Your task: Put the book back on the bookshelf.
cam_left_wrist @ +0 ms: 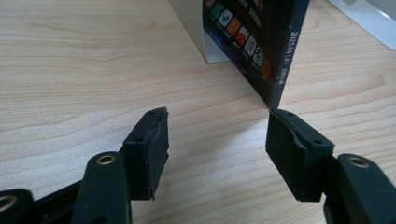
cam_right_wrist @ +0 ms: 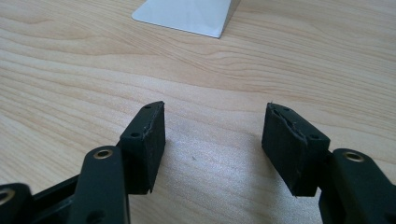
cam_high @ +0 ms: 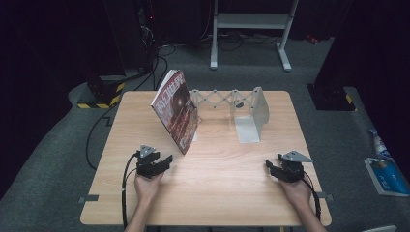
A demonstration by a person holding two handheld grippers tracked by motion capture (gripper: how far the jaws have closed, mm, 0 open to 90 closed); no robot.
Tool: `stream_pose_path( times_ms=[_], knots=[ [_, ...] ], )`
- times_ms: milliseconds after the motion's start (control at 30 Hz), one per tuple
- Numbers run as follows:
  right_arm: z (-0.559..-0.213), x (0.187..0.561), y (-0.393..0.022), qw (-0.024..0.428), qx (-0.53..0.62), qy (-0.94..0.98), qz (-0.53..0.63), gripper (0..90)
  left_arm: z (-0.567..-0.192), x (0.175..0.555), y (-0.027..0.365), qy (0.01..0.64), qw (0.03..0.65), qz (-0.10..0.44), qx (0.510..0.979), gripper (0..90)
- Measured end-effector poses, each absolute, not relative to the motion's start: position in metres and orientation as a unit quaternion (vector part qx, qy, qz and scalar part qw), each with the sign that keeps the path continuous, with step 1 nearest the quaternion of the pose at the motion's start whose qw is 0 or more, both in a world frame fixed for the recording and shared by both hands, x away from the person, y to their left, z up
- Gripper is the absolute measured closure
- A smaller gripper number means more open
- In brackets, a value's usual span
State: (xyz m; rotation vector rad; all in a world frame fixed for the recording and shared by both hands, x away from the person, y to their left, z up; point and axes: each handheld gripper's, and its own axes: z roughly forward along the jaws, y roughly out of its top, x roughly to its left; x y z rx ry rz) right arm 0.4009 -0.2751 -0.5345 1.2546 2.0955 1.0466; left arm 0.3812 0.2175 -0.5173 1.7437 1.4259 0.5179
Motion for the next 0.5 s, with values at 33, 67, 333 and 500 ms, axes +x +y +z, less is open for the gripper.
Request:
stream_pose_path(
  times_ms=[33,67,333,500],
  knots=[
    [-0.5345,0.4009,-0.2751,0.24,0.458,0.766,0.382,39.7,-0.5182,0.3817,0.2171,0.566,0.401,0.206,0.69,39.3],
    [-0.5345,0.4009,-0.2751,0.24,0.458,0.765,0.383,39.7,-0.5186,0.382,0.217,0.566,0.4,0.206,0.691,39.4],
    [-0.5346,0.4009,-0.2751,0.24,0.458,0.765,0.383,39.5,-0.5216,0.3848,0.2167,0.57,0.396,0.21,0.688,39.5],
    [-0.5348,0.4011,-0.2751,0.241,0.457,0.765,0.383,39.4,-0.5242,0.3872,0.2163,0.573,0.391,0.214,0.688,39.6]
  ],
)
